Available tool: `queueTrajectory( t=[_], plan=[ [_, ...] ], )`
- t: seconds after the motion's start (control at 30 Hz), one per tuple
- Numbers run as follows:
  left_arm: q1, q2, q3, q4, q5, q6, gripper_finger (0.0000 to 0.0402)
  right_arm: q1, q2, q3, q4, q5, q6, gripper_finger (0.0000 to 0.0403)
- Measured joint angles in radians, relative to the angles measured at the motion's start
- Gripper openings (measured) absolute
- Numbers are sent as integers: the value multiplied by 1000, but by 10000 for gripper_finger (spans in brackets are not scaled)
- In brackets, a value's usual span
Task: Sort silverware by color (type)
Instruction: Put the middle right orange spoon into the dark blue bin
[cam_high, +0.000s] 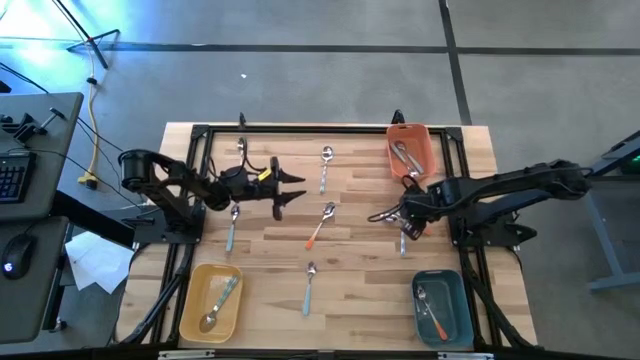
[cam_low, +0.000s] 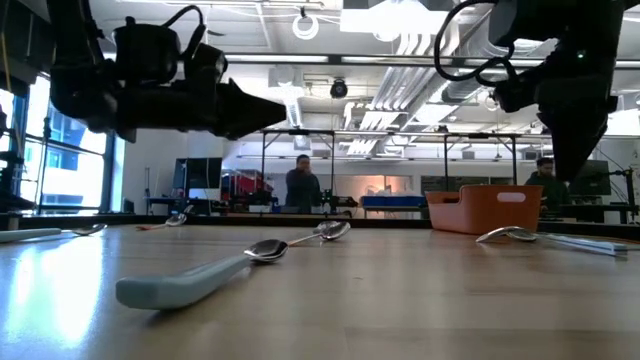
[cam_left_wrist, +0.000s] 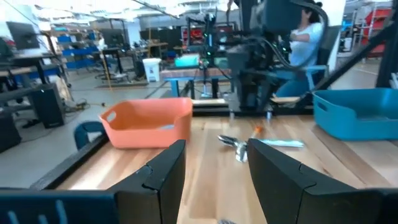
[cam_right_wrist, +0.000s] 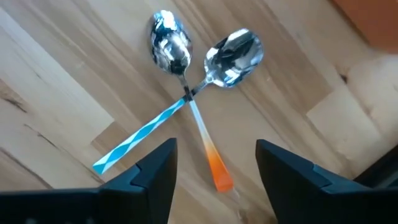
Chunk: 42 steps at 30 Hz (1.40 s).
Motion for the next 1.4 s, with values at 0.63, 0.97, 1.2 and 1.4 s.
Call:
queueTrajectory(
  t=[0.63, 0.97, 1.2, 1.4],
  plan=[
    [63, 0, 22, -101, 2, 96, 161, 18, 250, 0, 23, -13, -167, 204],
    [63, 0, 22, -116, 2, 188, 161, 25, 215, -146, 195, -12, -181, 204],
    [63, 0, 22, -158, 2, 159, 161, 19, 199, -178, 243, 3, -188, 204],
    [62, 0, 22, -167, 2, 155, 161, 9, 200, -179, 247, -2, -177, 181]
  ],
)
